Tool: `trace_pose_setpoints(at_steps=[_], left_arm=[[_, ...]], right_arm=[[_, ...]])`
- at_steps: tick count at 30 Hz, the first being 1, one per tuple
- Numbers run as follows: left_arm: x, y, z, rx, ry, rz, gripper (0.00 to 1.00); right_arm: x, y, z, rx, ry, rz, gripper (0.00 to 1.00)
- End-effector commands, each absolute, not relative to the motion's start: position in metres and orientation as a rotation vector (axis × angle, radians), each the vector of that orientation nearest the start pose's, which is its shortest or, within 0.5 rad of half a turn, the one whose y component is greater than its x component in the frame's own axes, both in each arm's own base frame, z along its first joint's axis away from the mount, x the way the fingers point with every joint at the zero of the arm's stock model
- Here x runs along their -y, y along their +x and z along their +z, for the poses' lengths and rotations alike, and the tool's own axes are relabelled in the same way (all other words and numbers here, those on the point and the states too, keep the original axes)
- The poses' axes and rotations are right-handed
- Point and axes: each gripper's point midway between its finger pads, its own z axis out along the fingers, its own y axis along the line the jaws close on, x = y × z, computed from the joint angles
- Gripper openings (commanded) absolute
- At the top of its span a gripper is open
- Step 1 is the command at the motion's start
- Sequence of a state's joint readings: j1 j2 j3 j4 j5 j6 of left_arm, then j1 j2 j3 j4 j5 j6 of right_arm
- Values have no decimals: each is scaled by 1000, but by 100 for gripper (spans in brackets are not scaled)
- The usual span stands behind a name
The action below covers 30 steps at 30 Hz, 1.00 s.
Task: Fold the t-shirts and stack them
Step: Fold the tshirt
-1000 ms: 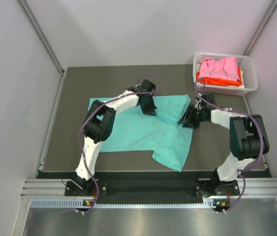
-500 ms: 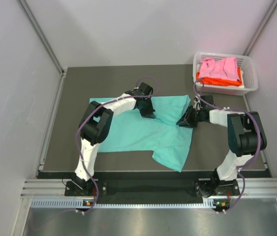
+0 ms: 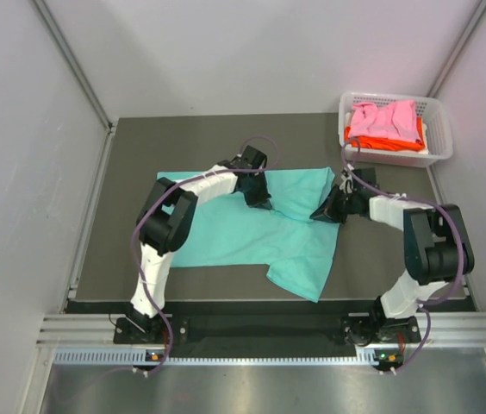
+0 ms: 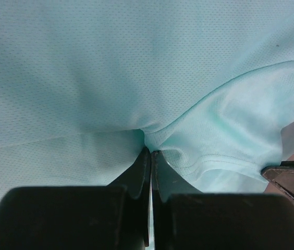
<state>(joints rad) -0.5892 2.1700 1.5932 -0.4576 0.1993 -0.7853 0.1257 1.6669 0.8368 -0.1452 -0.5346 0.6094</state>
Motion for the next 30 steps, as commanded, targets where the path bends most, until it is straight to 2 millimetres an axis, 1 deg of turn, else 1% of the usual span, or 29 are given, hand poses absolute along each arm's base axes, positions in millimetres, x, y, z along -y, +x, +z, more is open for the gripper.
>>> trace_pose_setpoints(at_steps=[1,2,3,4,5,6,7,8,9,10,11,12,13,14,15,16,17,18,19,21,22,23,24,25,27,28,30], left_arm=[[312,385,31,-2768,-172,-616,0],[310,388,32,-2764,-173,-617,1],[308,387,32,-2771,-165,-606,2],[306,387,32,-2773,-159,-601,4],[305,386,32,-2776,-152,-595,9],[303,384,31,-2784,-137,-583,11],[299,384,33,-2785,-133,-576,14],[299,383,35,-2784,-125,-581,19],[297,384,38,-2777,-98,-583,20],[297,385,47,-2758,-80,-590,22],[296,386,53,-2746,-60,-597,26],[297,384,58,-2739,-13,-613,27],[296,385,70,-2720,9,-633,28],[295,384,76,-2716,27,-645,29],[292,383,80,-2712,46,-646,29],[286,386,90,-2692,43,-663,29],[280,387,92,-2681,54,-669,29],[274,390,94,-2669,41,-667,28],[258,399,102,-2642,-3,-659,27],[238,409,101,-2616,-51,-656,26],[216,420,101,-2601,-114,-648,26],[204,426,97,-2594,-141,-647,25],[192,430,95,-2592,-170,-646,25],[166,440,87,-2594,-243,-623,23],[139,447,79,-2596,-302,-592,22],[115,454,74,-2587,-361,-573,22],[94,459,66,-2573,-398,-559,21]], right_arm=[[-163,326,44,-2536,459,1020,0],[-167,323,44,-2534,501,1056,0],[-169,324,45,-2514,505,1070,1],[-170,317,39,-2533,525,1075,2],[-170,314,38,-2541,548,1085,5],[-169,311,37,-2539,560,1092,7],[-169,308,40,-2519,555,1118,12],[-165,308,41,-2507,572,1116,15],[-163,309,44,-2493,562,1109,21],[-159,314,55,-2466,546,1095,22],[-151,320,61,-2447,508,1054,22],[-144,323,65,-2451,489,1005,26],[-136,335,79,-2438,464,926,29],[-129,341,83,-2436,371,854,32],[-125,349,89,-2432,335,812,37],[-121,366,99,-2410,311,766,38],[-117,370,99,-2426,297,730,39],[-115,380,102,-2415,292,702,39],[-112,395,105,-2396,303,668,38],[-113,412,108,-2369,299,639,34],[-112,428,110,-2351,305,603,26],[-117,435,109,-2350,270,588,24],[-119,442,110,-2345,249,573,17],[-124,455,109,-2339,213,536,14],[-131,468,108,-2323,166,527,8],[-131,479,105,-2316,160,490,6],[-136,489,102,-2305,117,467,2]])
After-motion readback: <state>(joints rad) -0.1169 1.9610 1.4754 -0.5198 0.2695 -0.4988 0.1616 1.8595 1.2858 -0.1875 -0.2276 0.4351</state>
